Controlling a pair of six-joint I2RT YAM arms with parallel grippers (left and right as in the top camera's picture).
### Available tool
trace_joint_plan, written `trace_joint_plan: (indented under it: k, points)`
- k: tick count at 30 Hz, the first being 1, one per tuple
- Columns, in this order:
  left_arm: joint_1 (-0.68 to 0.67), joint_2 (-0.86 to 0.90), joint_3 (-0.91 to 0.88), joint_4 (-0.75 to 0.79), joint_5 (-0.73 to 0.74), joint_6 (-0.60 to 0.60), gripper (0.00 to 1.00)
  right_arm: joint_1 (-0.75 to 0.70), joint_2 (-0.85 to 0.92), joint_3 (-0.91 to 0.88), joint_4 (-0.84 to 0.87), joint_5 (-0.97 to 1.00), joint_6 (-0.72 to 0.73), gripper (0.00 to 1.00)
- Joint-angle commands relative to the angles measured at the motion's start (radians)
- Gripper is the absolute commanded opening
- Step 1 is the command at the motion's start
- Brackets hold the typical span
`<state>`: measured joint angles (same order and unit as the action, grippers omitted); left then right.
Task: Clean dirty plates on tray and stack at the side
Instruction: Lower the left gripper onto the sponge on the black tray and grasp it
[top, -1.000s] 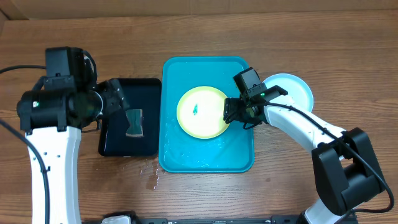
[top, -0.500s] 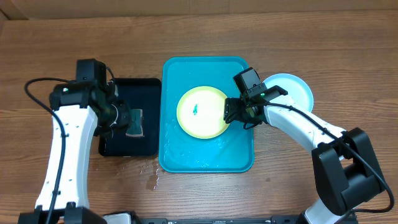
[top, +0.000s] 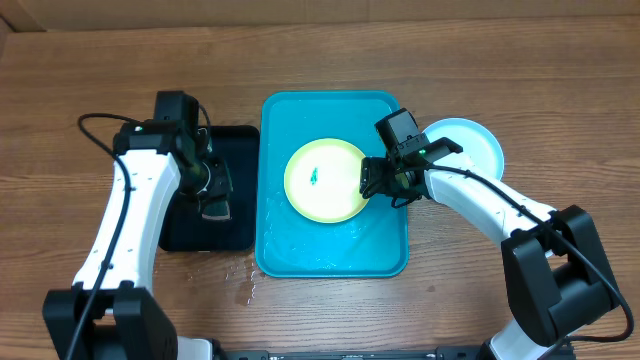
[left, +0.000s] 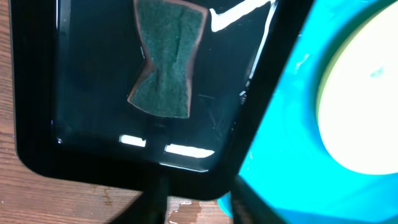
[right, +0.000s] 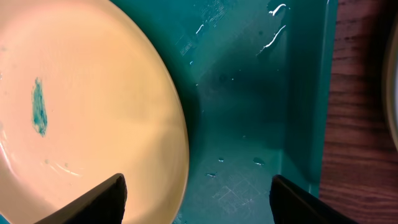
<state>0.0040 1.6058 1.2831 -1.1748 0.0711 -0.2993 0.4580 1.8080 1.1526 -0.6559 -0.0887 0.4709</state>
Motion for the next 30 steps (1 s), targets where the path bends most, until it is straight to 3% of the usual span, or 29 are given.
trace_joint_plan:
  k: [1, 5, 13, 17, 23, 30]
  points:
    - [-0.006, 0.047, -0.007, 0.012, -0.068, -0.056, 0.39, -0.004, 0.006, -0.002, 0.002, 0.01, -0.008, 0.75]
    - [-0.006, 0.091, -0.007, 0.037, -0.103, -0.068, 0.45, -0.004, 0.006, -0.002, 0.003, 0.01, -0.008, 0.74]
    - [0.001, 0.164, -0.007, 0.106, -0.134, -0.068, 0.46, -0.004, 0.006, -0.002, 0.004, 0.009, -0.008, 0.74]
    - [0.002, 0.194, -0.007, 0.119, -0.134, -0.068, 0.51, -0.004, 0.006, -0.002, 0.004, 0.009, -0.008, 0.74]
    - [0.001, 0.261, -0.007, 0.136, -0.133, -0.037, 0.37, -0.004, 0.006, -0.002, 0.007, 0.008, -0.007, 0.72]
    - [0.002, 0.324, -0.007, 0.164, -0.134, -0.006, 0.34, -0.004, 0.006, -0.002, 0.007, 0.008, -0.004, 0.7]
